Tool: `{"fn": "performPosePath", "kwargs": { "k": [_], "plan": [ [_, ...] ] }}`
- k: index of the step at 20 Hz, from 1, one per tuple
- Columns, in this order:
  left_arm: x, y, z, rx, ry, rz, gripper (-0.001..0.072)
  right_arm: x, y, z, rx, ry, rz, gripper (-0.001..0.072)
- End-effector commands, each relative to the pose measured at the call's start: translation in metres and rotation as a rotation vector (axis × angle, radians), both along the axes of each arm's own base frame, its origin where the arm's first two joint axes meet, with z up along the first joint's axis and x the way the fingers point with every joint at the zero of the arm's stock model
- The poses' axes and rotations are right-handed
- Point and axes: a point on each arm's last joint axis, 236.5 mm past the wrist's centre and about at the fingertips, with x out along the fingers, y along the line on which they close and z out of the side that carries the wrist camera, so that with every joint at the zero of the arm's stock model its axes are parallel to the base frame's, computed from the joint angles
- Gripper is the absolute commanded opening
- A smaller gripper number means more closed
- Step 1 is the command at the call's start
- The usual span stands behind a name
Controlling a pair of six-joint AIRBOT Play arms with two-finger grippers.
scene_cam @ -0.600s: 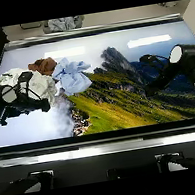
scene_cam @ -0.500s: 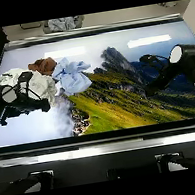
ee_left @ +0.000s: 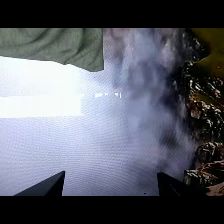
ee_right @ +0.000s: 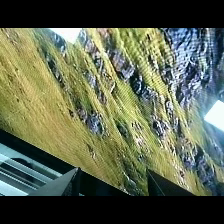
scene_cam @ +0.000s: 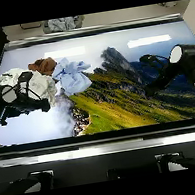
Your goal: Fold the shirts.
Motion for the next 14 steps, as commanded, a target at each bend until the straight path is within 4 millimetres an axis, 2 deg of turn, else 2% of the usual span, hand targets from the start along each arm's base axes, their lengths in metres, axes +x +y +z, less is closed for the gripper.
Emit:
{"fn": "performPosePath", "kwargs": {
  "k": [1,2,3,6,7,9,11,14],
  "plan": [
    [0.000,0.000,0.000,0.000,0.000,-0.001,0.0715,0.000,0.000,0.000,0.000,0.001,-0.001,0.0501],
    [0.003,-0.002,0.000,-0.010,-0.013,0.015,0.0715,0.001,0.000,0.000,0.000,-0.005,-0.004,0.0501],
    [0.016,-0.005,0.002,-0.030,-0.064,0.030,0.0715,0.013,0.000,0.001,0.000,-0.052,-0.008,0.0502],
    [0.063,-0.031,0.016,-0.151,-0.255,0.037,0.0715,0.054,-0.002,0.008,-0.003,-0.227,-0.033,0.0502],
    [0.078,-0.043,0.022,-0.212,-0.315,0.048,0.0716,0.063,-0.003,0.011,-0.003,-0.270,-0.039,0.0502],
    [0.114,-0.054,0.034,-0.286,-0.416,0.077,0.0717,0.078,-0.003,0.016,-0.003,-0.334,-0.049,0.0502],
    [0.147,-0.059,0.027,-0.368,-0.365,0.135,0.0720,0.093,-0.002,0.023,0.006,-0.401,-0.064,0.0502],
    [0.188,-0.073,-0.008,-0.558,-0.147,0.163,0.0720,0.098,0.008,0.027,0.056,-0.422,-0.078,0.0502]
  ]
}}
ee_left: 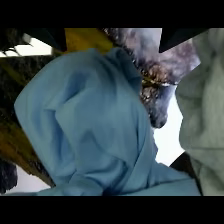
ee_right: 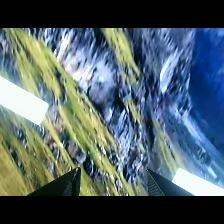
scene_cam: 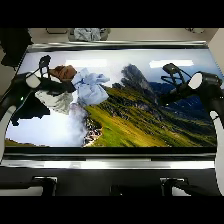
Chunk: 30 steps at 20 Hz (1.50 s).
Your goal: Fold the shirts.
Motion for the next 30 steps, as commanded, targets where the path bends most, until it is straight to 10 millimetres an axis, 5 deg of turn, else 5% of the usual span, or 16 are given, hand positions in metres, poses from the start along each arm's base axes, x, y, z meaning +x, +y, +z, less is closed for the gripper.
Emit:
{"fn": "performPosePath", "kwargs": {
  "k": [1,6,11,12,14,16,19,21,23,25,27,30],
  "plan": [
    [0.042,-0.022,-0.033,-0.260,0.185,-0.038,0.0720,0.015,0.009,0.008,0.051,-0.066,-0.014,0.0502],
    [0.031,-0.038,-0.101,-0.324,0.421,-0.121,0.0720,0.013,0.016,0.009,0.085,-0.061,-0.015,0.0502],
    [0.039,-0.055,-0.115,-0.304,0.362,-0.147,0.0716,0.013,0.028,0.012,0.141,-0.058,-0.016,0.0502],
    [0.043,-0.058,-0.115,-0.304,0.343,-0.142,0.0573,0.013,0.029,0.013,0.150,-0.059,-0.017,0.0502],
    [0.047,-0.062,-0.113,-0.306,0.325,-0.139,0.0052,0.015,0.029,0.014,0.151,-0.066,-0.019,0.0501],
    [0.051,-0.067,-0.094,-0.335,0.280,-0.166,0.0027,0.027,0.027,0.020,0.151,-0.123,-0.032,0.0501],
    [0.071,-0.074,0.010,-0.313,-0.017,-0.259,0.0026,0.035,0.018,0.053,0.092,-0.215,-0.005,0.0501],
    [0.058,-0.088,0.125,-0.314,-0.291,-0.349,0.0026,0.040,0.011,0.114,0.016,-0.379,0.055,0.0503],
    [0.009,-0.109,0.237,-0.294,-0.542,-0.471,0.0026,0.033,0.002,0.189,-0.039,-0.558,0.059,0.0503],
    [-0.053,-0.127,0.317,-0.294,-0.698,-0.539,0.0027,0.004,-0.002,0.264,-0.072,-0.722,0.051,0.0503],
    [-0.114,-0.143,0.370,-0.307,-0.806,-0.608,0.0026,-0.037,-0.001,0.316,-0.074,-0.840,0.047,0.0502],
    [-0.169,-0.159,0.397,-0.321,-0.865,-0.683,0.0027,-0.101,0.002,0.338,-0.075,-0.850,0.062,0.0502]
  ]
}}
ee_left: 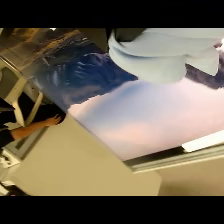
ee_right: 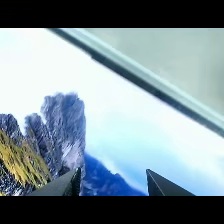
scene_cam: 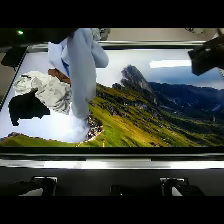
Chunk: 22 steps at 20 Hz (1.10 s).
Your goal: Fold the shirts.
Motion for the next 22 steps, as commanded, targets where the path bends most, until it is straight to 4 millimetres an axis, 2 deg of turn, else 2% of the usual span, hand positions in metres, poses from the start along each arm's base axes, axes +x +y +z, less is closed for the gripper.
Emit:
{"fn": "performPosePath", "kwargs": {
  "k": [1,3,5,7,10,11,12,13,14,15,16,18,19,20,22],
  "plan": [
    [-0.065,-0.014,0.038,-0.003,-0.115,-0.065,0.0026,-0.076,0.001,0.029,-0.004,-0.014,0.001,0.0502],
    [-0.062,-0.028,0.007,0.048,-0.053,-0.093,0.0026,-0.107,0.003,0.002,0.012,0.129,0.004,0.0502],
    [-0.050,-0.046,-0.049,0.106,0.066,-0.124,0.0027,-0.134,0.003,-0.041,0.021,0.344,-0.004,0.0502],
    [-0.041,-0.068,-0.121,0.165,0.221,-0.167,0.0027,-0.147,0.003,-0.078,0.024,0.512,-0.007,0.0502],
    [-0.042,-0.110,-0.253,0.257,0.528,-0.218,0.0032,-0.135,0.002,-0.130,0.028,0.644,-0.015,0.0503],
    [-0.047,-0.123,-0.292,0.278,0.653,-0.216,0.0215,-0.126,0.002,-0.148,0.037,0.671,-0.022,0.0505],
    [-0.053,-0.130,-0.319,0.293,0.763,-0.212,0.0634,-0.115,0.002,-0.168,0.046,0.695,-0.029,0.0526],
    [-0.056,-0.132,-0.337,0.308,0.838,-0.214,0.0707,-0.104,0.002,-0.189,0.051,0.723,-0.036,0.0610],
    [-0.056,-0.126,-0.343,0.325,0.864,-0.220,0.0707,-0.093,0.001,-0.210,0.056,0.754,-0.041,0.0667],
    [-0.049,-0.113,-0.341,0.329,0.875,-0.208,0.0707,-0.083,0.001,-0.227,0.061,0.780,-0.046,0.0673],
    [-0.042,-0.094,-0.338,0.345,0.881,-0.190,0.0707,-0.073,0.004,-0.242,0.075,0.810,-0.042,0.0674],
    [-0.034,-0.037,-0.337,0.428,0.914,-0.137,0.0707,-0.053,0.019,-0.270,0.121,0.865,0.005,0.0674],
    [-0.038,-0.006,-0.342,0.494,0.941,-0.105,0.0706,-0.046,0.029,-0.281,0.148,0.889,0.041,0.0673],
    [-0.043,0.017,-0.348,0.536,0.970,-0.077,0.0707,-0.042,0.042,-0.293,0.181,0.925,0.093,0.0673],
    [-0.069,0.037,-0.363,0.552,1.041,-0.062,0.0707,-0.044,0.062,-0.315,0.227,1.011,0.191,0.0673]
  ]
}}
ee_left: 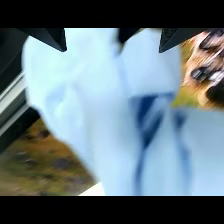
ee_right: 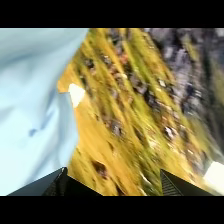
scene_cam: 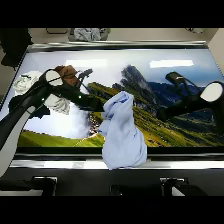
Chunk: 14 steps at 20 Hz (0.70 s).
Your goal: Fold the shirts.
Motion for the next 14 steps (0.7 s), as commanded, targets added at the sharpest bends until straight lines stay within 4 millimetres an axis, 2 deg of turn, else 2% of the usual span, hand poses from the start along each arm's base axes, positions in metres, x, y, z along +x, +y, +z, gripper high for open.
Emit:
{"fn": "performPosePath", "kwargs": {
  "k": [1,3,5,7,10,13,14],
  "plan": [
    [-0.051,0.050,-0.033,0.112,0.150,0.004,0.0707,0.004,0.036,-0.043,0.148,0.129,0.105,0.0673],
    [-0.100,0.039,-0.064,0.087,0.229,-0.009,0.0706,0.001,0.045,-0.059,0.188,0.189,0.140,0.0676],
    [-0.148,0.016,-0.091,0.022,0.303,-0.015,0.0707,0.006,0.055,-0.068,0.237,0.205,0.154,0.0689],
    [-0.179,-0.003,-0.114,-0.009,0.347,-0.014,0.0706,0.017,0.068,-0.072,0.307,0.193,0.141,0.0693],
    [-0.194,-0.025,-0.131,-0.006,0.315,-0.023,0.0707,0.033,0.083,-0.082,0.401,0.195,0.091,0.0695],
    [-0.194,-0.038,-0.136,-0.012,0.281,-0.016,0.0699,0.052,0.092,-0.092,0.464,0.181,0.027,0.0695],
    [-0.192,-0.040,-0.140,-0.007,0.273,-0.009,0.0610,0.062,0.094,-0.093,0.483,0.157,-0.006,0.0695]
  ]
}}
